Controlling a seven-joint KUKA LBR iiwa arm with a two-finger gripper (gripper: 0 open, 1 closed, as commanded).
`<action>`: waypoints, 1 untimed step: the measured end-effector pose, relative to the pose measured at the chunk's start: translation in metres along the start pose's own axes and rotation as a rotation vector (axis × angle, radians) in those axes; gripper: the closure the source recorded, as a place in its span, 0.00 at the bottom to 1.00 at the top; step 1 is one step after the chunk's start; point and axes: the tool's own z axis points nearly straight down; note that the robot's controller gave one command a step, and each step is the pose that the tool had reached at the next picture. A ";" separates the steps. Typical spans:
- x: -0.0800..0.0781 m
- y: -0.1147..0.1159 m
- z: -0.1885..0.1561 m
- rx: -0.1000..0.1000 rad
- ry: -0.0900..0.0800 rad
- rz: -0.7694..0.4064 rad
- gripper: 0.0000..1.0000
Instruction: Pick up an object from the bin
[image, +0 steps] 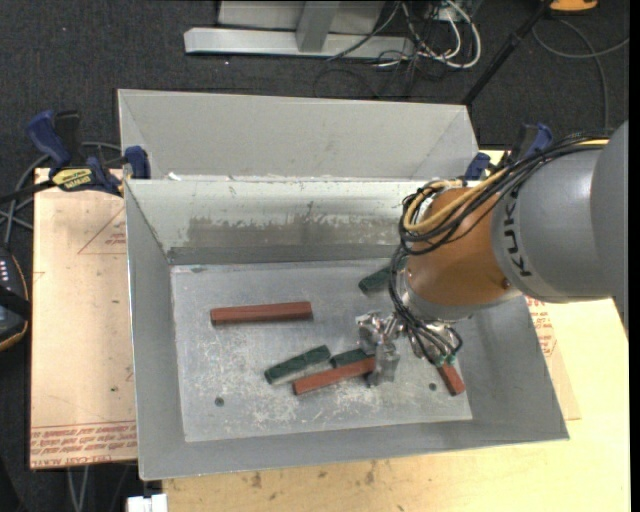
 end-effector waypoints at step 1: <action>-0.060 0.011 -0.172 0.000 -0.003 -0.351 1.00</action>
Offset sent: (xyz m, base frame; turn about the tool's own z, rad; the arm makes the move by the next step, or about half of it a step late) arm 0.0538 0.0176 0.1689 -0.3521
